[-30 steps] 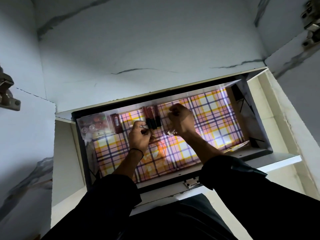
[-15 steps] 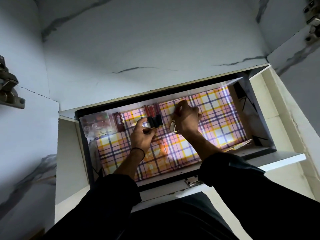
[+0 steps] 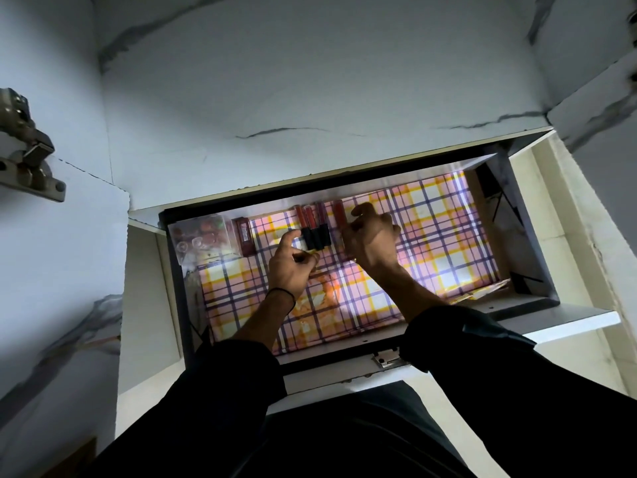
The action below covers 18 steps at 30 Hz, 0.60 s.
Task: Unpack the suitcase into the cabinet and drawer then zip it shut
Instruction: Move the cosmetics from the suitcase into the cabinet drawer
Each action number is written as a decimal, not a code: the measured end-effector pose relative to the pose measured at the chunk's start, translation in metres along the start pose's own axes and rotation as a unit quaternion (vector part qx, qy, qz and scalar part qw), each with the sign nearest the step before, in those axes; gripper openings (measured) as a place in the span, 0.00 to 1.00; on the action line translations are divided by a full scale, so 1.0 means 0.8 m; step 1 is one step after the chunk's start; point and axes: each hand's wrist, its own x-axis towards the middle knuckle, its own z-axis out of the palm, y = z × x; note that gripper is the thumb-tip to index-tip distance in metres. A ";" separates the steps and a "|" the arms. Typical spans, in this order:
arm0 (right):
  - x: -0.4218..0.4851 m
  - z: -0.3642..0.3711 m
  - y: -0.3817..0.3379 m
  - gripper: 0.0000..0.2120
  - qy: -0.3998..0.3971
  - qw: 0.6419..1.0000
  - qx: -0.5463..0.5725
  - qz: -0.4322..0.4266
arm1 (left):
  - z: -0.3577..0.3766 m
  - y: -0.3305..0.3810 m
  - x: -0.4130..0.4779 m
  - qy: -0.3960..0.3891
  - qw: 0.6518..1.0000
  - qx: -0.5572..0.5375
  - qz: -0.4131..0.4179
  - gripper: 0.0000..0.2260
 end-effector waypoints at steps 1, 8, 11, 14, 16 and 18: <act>-0.005 0.002 0.003 0.20 -0.008 0.999 -0.030 -0.012 | 0.000 0.001 0.000 0.002 1.000 0.003 -0.004 0.25; -0.019 0.007 0.003 0.18 -0.034 0.991 -0.116 -0.048 | -0.003 0.008 -0.001 0.002 1.000 0.005 -0.009 0.24; -0.017 0.012 -0.003 0.17 -0.033 0.990 -0.125 -0.054 | -0.005 0.012 -0.001 -0.003 1.000 0.006 -0.007 0.23; -0.020 0.014 -0.003 0.14 -0.020 0.996 -0.080 -0.036 | -0.006 0.012 0.002 -0.004 1.000 0.006 -0.009 0.24; -0.024 0.015 -0.003 0.10 0.014 0.999 -0.035 -0.016 | -0.009 0.011 0.002 -0.010 1.000 0.002 -0.009 0.24; -0.030 0.016 -0.002 0.08 0.042 0.999 0.009 0.008 | -0.012 0.009 -0.002 -0.010 1.000 -0.016 -0.013 0.23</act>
